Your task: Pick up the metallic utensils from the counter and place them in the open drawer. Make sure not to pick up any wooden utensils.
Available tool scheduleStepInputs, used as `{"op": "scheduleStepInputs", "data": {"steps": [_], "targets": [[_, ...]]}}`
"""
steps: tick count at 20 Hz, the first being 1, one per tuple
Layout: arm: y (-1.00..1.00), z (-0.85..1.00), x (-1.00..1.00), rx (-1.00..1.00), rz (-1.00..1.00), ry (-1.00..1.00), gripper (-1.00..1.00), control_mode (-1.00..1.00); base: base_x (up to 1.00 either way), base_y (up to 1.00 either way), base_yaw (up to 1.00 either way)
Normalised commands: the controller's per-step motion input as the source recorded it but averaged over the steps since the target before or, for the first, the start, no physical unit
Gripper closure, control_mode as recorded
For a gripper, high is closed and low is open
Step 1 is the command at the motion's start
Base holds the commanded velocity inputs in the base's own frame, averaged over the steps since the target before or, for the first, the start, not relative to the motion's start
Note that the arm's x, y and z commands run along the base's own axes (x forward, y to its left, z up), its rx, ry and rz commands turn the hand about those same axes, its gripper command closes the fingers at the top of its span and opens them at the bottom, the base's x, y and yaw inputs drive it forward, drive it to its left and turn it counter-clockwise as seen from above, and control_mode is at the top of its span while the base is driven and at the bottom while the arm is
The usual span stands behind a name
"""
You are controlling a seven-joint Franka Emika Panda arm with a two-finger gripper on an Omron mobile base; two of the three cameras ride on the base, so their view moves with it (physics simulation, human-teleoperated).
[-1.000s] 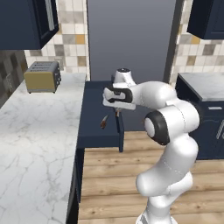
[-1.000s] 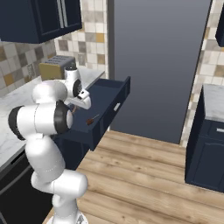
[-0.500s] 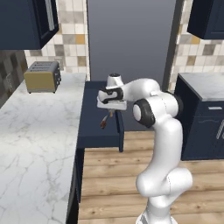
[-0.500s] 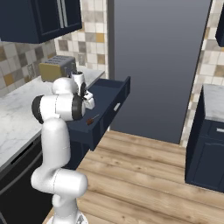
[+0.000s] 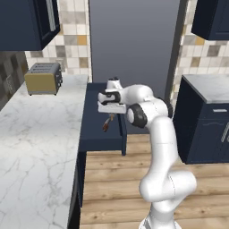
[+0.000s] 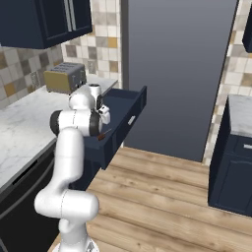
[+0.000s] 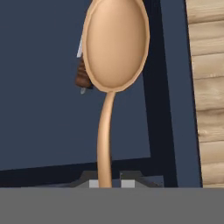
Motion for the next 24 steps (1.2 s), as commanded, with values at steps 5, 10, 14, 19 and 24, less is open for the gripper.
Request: {"op": "scheduleStepInputs", "data": {"steps": [5, 10, 14, 19, 24], "targets": [[0.0, -0.46, 0.08, 0.0, 0.0, 0.0, 1.0, -1.0, 0.0, 0.0, 0.0], [0.01, -0.51, 0.0, -0.04, 0.0, -0.01, 1.0, -1.0, 0.0, 0.0, 0.0], [0.12, -0.34, -0.1, -0.02, 0.01, -0.02, 1.0, -1.0, 0.0, 0.0, 0.0], [0.16, -0.05, -0.12, 0.0, 0.01, -0.01, 1.0, -1.0, 0.0, 0.0, 0.0], [0.0, -0.36, 0.0, 0.0, 0.0, 0.0, 1.0, -1.0, 0.0, 0.0, 0.0]]}}
